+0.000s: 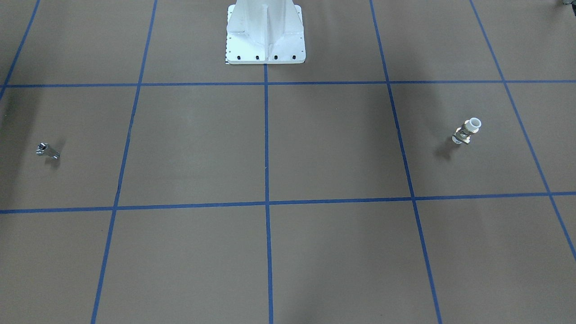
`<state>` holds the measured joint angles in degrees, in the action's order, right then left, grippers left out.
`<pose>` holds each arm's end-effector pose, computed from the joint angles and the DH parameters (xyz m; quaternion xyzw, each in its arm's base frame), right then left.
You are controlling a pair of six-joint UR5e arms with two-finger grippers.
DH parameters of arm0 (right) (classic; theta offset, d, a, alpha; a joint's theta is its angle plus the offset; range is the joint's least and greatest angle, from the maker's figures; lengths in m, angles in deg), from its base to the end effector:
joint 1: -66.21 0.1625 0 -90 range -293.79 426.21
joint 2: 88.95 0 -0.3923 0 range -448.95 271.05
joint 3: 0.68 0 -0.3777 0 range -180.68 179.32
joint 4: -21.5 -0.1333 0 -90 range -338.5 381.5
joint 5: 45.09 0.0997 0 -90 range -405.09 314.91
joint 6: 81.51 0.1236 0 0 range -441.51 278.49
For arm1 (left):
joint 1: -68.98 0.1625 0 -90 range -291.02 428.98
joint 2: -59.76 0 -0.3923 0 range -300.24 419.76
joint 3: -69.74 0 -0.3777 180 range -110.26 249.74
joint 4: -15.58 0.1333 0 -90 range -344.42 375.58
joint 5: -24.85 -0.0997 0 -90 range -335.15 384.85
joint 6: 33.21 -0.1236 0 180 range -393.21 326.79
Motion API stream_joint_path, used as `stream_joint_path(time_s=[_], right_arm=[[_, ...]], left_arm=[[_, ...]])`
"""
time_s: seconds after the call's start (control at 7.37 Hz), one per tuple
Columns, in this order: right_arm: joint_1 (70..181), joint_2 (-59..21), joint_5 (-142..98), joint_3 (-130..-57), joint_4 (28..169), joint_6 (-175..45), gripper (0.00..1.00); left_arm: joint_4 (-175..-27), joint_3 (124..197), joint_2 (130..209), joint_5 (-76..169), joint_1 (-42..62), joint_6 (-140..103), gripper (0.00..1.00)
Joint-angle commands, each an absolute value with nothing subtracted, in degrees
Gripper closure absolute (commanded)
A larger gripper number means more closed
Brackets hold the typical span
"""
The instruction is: Assemble PPR valve and pipe with both arms
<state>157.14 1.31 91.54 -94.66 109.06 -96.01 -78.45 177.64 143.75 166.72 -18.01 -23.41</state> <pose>0.0513 -0.4826 0.6040 0.1020 -0.3850 -0.1295 0.9081 -0.0126 -0.4466 0.5209 0.0754 0.4443 0.0077 0.8926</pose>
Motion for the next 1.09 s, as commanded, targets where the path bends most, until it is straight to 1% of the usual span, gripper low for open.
stream_joint_path(time_s=[0.0, 0.27, 0.54, 0.95], right_arm=[[157.1, 1.4, 92.7, -94.6, 109.1, -96.0, 0.00], [157.1, 1.4, 94.2, -94.3, 109.1, -96.1, 0.00], [157.0, 1.4, 94.4, -94.4, 109.0, -96.1, 0.00], [156.6, 1.4, 94.4, -94.4, 109.1, -96.1, 0.00]], left_arm=[[-87.9, 177.7, 143.9, 165.7, -8.1, -6.5, 0.00], [-91.2, 177.7, 144.0, 159.1, 0.9, 1.4, 0.00], [-91.4, 177.5, 144.3, 155.1, 5.9, 2.8, 0.00], [-91.4, 177.1, 144.3, 154.2, 10.1, 2.9, 0.01]])
